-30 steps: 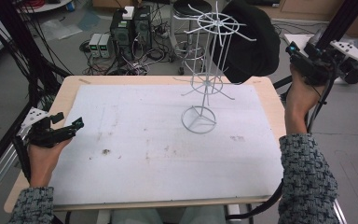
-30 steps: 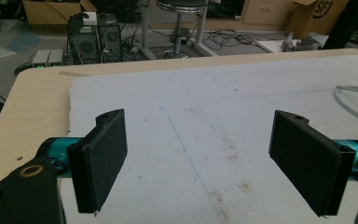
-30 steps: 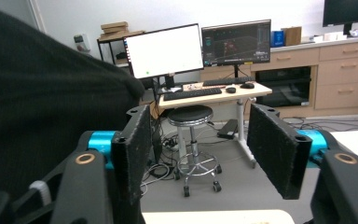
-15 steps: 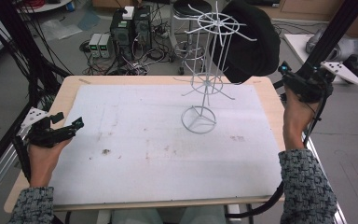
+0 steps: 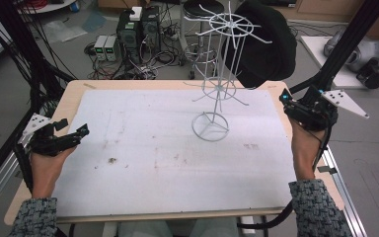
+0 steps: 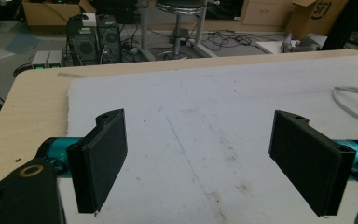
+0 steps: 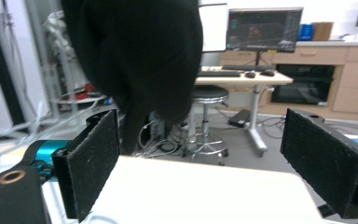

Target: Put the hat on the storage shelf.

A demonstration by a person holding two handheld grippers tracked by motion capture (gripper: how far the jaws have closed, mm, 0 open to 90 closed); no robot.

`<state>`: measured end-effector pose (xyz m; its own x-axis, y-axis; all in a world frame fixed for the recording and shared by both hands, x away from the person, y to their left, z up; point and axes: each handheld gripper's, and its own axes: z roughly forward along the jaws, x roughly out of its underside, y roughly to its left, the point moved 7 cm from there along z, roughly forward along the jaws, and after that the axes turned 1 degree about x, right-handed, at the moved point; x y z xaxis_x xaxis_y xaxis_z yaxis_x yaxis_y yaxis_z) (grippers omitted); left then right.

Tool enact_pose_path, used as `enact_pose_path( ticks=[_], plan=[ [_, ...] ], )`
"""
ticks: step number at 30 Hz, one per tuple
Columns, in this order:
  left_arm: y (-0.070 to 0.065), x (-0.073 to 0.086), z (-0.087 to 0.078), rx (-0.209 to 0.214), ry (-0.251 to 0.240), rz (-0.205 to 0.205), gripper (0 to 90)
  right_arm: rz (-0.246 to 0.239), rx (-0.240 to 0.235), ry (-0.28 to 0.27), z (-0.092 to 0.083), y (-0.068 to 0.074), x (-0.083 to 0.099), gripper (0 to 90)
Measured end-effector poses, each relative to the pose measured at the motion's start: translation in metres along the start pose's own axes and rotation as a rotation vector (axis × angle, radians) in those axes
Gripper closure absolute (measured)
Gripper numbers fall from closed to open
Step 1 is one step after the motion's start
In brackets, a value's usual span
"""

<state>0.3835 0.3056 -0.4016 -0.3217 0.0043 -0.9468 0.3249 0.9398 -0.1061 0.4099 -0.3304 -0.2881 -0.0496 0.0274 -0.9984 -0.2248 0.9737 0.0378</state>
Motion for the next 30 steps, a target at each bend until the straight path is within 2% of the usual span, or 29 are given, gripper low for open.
enact_pose_path(
  ticks=[3,4,5,6,7,8,9,10,13,17,22,23,24,29,30],
  plan=[
    [0.0,0.0,0.0,-0.004,0.001,0.005,19.4,-0.004,-0.023,0.019,-0.001,0.007,0.01,11.0],
    [0.0,0.0,0.0,-0.014,-0.001,0.012,19.4,-0.003,-0.049,0.048,-0.001,0.014,0.022,11.0],
    [0.0,0.0,0.0,-0.014,-0.001,0.012,19.4,-0.003,-0.049,0.048,-0.001,0.014,0.022,11.0],
    [0.0,0.0,0.0,-0.014,-0.004,0.012,19.4,-0.023,-0.058,0.077,-0.002,0.021,0.034,11.0],
    [0.0,0.0,0.0,-0.015,-0.005,0.014,19.4,-0.023,-0.058,0.077,-0.002,0.021,0.034,11.0],
    [-0.001,0.0,0.0,-0.017,-0.002,0.019,19.4,-0.037,-0.07,0.096,-0.002,0.028,0.045,11.0],
    [-0.001,0.0,0.0,-0.017,-0.002,0.019,19.4,-0.037,-0.07,0.096,-0.002,0.028,0.045,11.0],
    [-0.002,0.0,0.001,-0.014,0.0,0.025,19.4,-0.043,-0.082,0.114,-0.003,0.036,0.055,11.0],
    [-0.002,0.001,0.001,-0.015,-0.002,0.024,19.3,-0.064,-0.089,0.133,-0.006,0.044,0.068,11.0],
    [-0.002,0.002,0.001,-0.015,-0.003,0.021,19.3,-0.053,-0.098,0.126,-0.009,0.049,0.078,11.0],
    [-0.003,0.003,0.001,-0.017,-0.004,0.025,19.2,-0.026,-0.12,0.15,-0.011,0.052,0.096,11.0],
    [-0.003,0.004,0.002,-0.016,-0.004,0.024,19.3,-0.019,-0.125,0.171,-0.011,0.052,0.106,11.0],
    [-0.004,0.004,0.002,-0.015,-0.002,0.026,19.3,-0.019,-0.125,0.171,-0.011,0.052,0.106,11.0],
    [-0.007,0.006,0.005,-0.01,0.004,0.032,19.2,-0.046,-0.104,0.235,-0.011,0.051,0.138,11.0],
    [-0.007,0.006,0.005,-0.01,0.004,0.032,19.3,-0.046,-0.104,0.235,-0.011,0.051,0.138,11.0]
  ],
)
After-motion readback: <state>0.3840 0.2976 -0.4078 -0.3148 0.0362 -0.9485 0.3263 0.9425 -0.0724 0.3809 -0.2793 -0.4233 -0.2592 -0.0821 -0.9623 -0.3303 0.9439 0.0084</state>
